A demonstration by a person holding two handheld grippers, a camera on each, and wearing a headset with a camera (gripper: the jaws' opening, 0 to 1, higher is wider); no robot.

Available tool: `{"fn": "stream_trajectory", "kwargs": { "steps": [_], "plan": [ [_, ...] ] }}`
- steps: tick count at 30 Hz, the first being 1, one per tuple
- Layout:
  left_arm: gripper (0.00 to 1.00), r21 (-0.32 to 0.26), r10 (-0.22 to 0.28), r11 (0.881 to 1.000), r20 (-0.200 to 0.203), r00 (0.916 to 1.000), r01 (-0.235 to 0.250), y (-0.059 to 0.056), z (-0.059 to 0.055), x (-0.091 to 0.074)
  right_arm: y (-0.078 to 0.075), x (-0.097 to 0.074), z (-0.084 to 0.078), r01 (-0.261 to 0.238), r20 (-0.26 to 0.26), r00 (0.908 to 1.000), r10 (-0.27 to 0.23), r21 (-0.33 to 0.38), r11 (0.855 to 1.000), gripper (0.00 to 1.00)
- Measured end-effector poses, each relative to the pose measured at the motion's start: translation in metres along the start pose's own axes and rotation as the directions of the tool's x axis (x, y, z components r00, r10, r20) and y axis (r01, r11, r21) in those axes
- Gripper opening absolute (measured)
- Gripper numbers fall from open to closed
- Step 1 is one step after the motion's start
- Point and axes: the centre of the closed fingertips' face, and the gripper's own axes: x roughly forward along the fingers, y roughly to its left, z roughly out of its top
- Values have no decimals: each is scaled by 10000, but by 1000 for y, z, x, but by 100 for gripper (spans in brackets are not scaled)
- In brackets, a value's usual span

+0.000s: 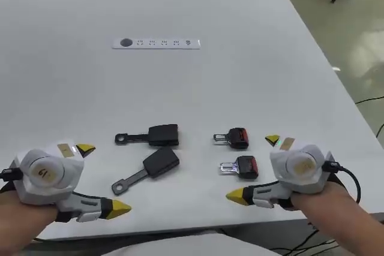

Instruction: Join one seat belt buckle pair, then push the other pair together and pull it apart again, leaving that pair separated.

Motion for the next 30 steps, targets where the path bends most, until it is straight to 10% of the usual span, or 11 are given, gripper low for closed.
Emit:
{"fn": "stream_trajectory", "kwargs": {
  "steps": [30],
  "plan": [
    [96, 177, 169, 9997, 17, 9999, -170, 6, 4, -2, -3, -1, 3, -54, -278, 9996, 46, -287, 9996, 93]
  ]
}}
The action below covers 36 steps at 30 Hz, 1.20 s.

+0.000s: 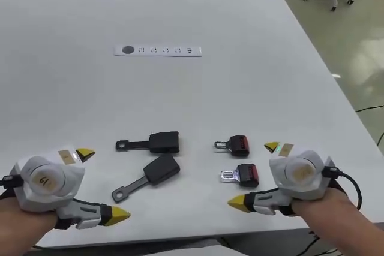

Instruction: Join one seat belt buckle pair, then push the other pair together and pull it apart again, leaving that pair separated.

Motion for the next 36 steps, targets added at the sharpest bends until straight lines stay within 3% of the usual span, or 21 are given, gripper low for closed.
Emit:
{"fn": "stream_trajectory", "kwargs": {
  "steps": [5, 6, 9, 19, 26, 29, 33, 36],
  "plan": [
    [94, 61, -16, 10000, 102, 9999, 15, -2, 4, -1, -2, -1, -3, 77, -195, 9998, -83, -265, 9996, 90],
    [92, 536, -223, 9984, 424, 9989, 200, -6, 10, -1, -1, -1, -3, 43, -205, 9998, -49, -280, 9996, 90],
    [93, 506, -189, 9986, 137, 9997, 182, -11, 7, 1, 1, -1, -3, 3, -239, 9997, -13, -396, 9992, 89],
    [88, 505, -145, 9987, 448, 9989, 122, -11, 12, -1, 1, -2, -1, -8, -235, 9997, -4, -504, 9987, 86],
    [85, 725, -64, 9974, 120, 9999, 55, -10, 6, 2, 5, -1, -5, -282, -283, 9992, 267, -550, 9981, 79],
    [84, 535, -193, 9984, 198, 9996, 182, -10, 8, 4, 4, 0, -8, -330, -375, 9988, 306, -646, 9974, 76],
    [83, 705, -265, 9972, 184, 9995, 252, -12, 11, 8, 2, 0, -8, -322, -364, 9989, 297, -703, 9970, 75],
    [76, 495, -313, 9983, 292, 9991, 298, -12, 14, 11, 3, 2, -8, -464, -346, 9984, 439, -742, 9962, 72]
  ]
}}
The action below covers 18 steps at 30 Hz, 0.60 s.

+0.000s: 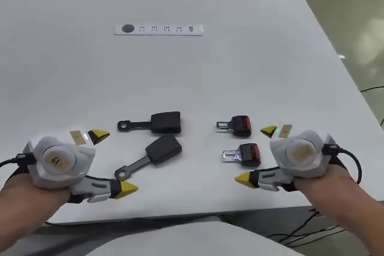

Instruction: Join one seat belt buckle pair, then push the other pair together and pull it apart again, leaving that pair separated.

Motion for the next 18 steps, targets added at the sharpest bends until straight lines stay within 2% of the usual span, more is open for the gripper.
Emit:
{"fn": "stream_trajectory", "kwargs": {
  "steps": [2, 4, 7, 10, 11, 17, 18],
  "plan": [
    [70, -95, 90, 9999, -106, 9999, -91, 4, -3, 4, 5, 4, 1, -274, 33, 9996, 274, -123, 9995, 69],
    [65, -289, 54, 9996, -106, 9999, -57, 6, -4, 8, 6, 8, -3, -418, -193, 9990, 407, -604, 9973, 68],
    [61, -171, 24, 9999, -151, 9999, -27, 5, -1, 15, 6, 14, -6, -571, -299, 9981, 547, -839, 9948, 66],
    [55, -27, -343, 9994, -340, 9988, 342, 0, -3, 23, 7, 18, -9, -946, -418, 9950, 905, -1093, 9895, 58],
    [53, 7, -412, 9991, -425, 9982, 413, -2, -2, 25, 6, 19, -9, -935, -430, 9951, 890, -1171, 9887, 57],
    [50, 170, -435, 9989, -444, 9981, 443, 2, 6, 38, 3, 24, -11, -1159, -687, 9920, 1063, -1550, 9811, 54],
    [50, 221, -470, 9986, -552, 9974, 483, 3, 5, 42, 3, 24, -11, -1175, -695, 9918, 1077, -1571, 9806, 54]
  ]
}}
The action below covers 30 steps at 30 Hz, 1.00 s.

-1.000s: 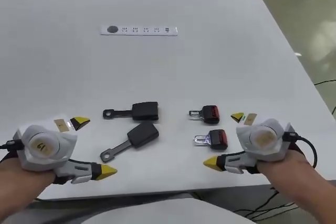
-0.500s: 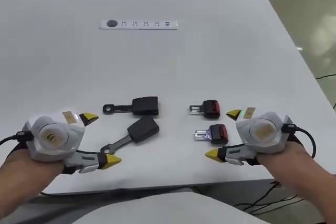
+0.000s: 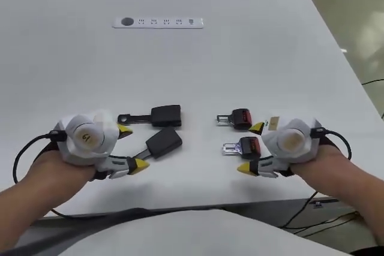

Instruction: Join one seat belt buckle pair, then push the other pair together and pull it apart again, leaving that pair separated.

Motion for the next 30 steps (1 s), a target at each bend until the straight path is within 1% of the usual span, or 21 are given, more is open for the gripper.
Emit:
{"fn": "stream_trajectory", "kwargs": {
  "steps": [3, 4, 7, 9, 12, 14, 19, 22, 25, 28, 30],
  "plan": [
    [48, 139, -77, 9999, -7, 10000, 77, 0, 3, 6, 0, 0, 0, -179, -53, 9998, 178, -213, 9996, 50],
    [48, 152, -122, 9998, -62, 9999, 123, 1, 5, 8, 0, 1, -1, -348, -126, 9993, 343, -359, 9987, 48],
    [48, 62, -188, 9998, -69, 9998, 189, 4, 6, 16, -5, 4, -8, -578, -331, 9979, 561, -536, 9969, 43],
    [48, 142, -235, 9996, -133, 9996, 236, 3, 7, 20, -7, 4, -9, -637, -476, 9970, 606, -683, 9956, 44],
    [48, 365, -252, 9990, -350, 9991, 265, 3, 6, 26, -10, 7, -15, -748, -719, 9951, 683, -917, 9930, 43],
    [48, 328, -337, 9988, -403, 9986, 350, 4, 6, 30, -10, 8, -17, -786, -787, 9944, 712, -946, 9924, 42],
    [47, 526, -593, 9967, -456, 9972, 617, -1, 14, 38, -12, 11, -20, -959, -939, 9918, 869, -963, 9907, 39],
    [47, 755, -795, 9936, -683, 9945, 846, -4, 14, 44, -12, 14, -22, -1270, -1052, 9878, 1152, -1132, 9854, 37],
    [47, 855, -933, 9912, -856, 9919, 1006, -6, 14, 49, -13, 14, -23, -1372, -1145, 9858, 1230, -1252, 9826, 37],
    [43, 968, -1408, 9839, -984, 9851, 1503, -12, 14, 55, -17, 15, -27, -1515, -1147, 9839, 1374, -1246, 9806, 36],
    [42, 1063, -1484, 9815, -1054, 9833, 1595, -12, 14, 58, -18, 15, -29, -1556, -1149, 9832, 1419, -1205, 9804, 35]
  ]
}}
